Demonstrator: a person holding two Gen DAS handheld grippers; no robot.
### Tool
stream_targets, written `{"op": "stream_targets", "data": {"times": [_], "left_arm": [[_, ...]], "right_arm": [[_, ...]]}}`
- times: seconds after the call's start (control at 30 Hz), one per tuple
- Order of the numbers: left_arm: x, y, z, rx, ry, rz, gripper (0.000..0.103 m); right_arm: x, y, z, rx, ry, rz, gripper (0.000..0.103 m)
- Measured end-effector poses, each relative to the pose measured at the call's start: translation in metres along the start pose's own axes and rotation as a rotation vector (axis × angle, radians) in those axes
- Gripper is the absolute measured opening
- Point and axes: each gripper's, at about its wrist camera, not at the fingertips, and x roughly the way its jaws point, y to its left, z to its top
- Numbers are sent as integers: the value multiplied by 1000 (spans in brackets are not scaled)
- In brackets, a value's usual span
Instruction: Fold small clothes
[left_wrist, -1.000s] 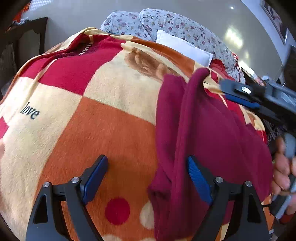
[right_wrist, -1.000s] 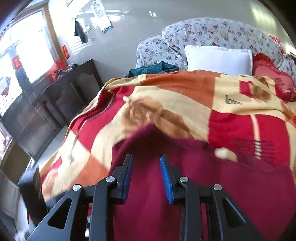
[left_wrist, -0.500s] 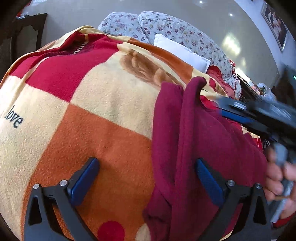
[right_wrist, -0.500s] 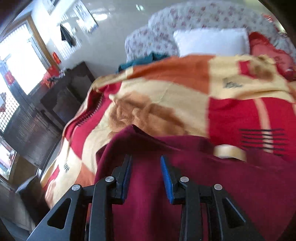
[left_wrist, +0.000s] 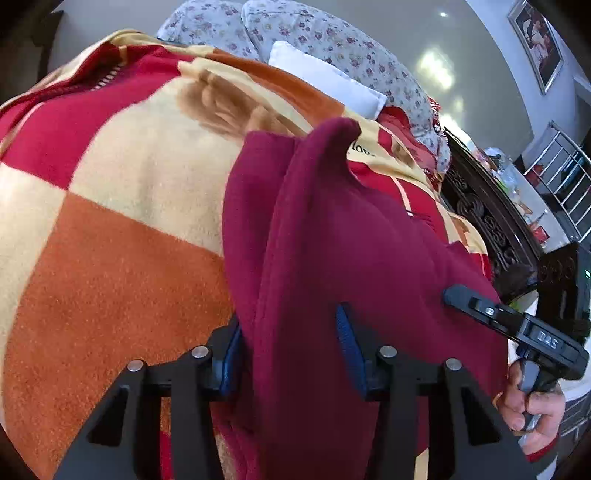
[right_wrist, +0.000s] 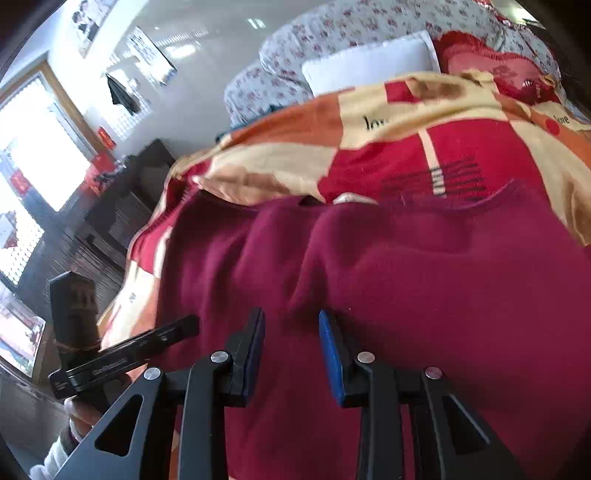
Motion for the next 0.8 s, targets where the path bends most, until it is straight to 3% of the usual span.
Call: {"op": "stream_targets", "data": {"times": [0.1,0.17,0.3,0.4,0.6,0.67,0.7,0.8], "left_arm": [[-2,4,2,-39,13,-24,36],[-4,8,2,-71,15,-28,37],[-4,8,3,-78,43,18,60],[-6,14,6,-119,18,0,80],[3,20,8,-138,-16,-17,81],[6,14,8,-105,-20,-17,62],[9,9,8,-71,-1,-40,33],[5,-3,8,-37,0,-33,23]], "right_arm": [[10,-15,-8,70,16,59,32],[10,-24,-14,116,-21,115,31],[7,-28,-18,128,-37,162,31],[7,-29,-20,122,-43,180,32],[4,-40,-23,156,-61,239,31],[1,-46,-24,194,-83,279,31],[1,-49,-24,211,-91,298,31],[-1,-61,-24,268,-103,367,31]]}}
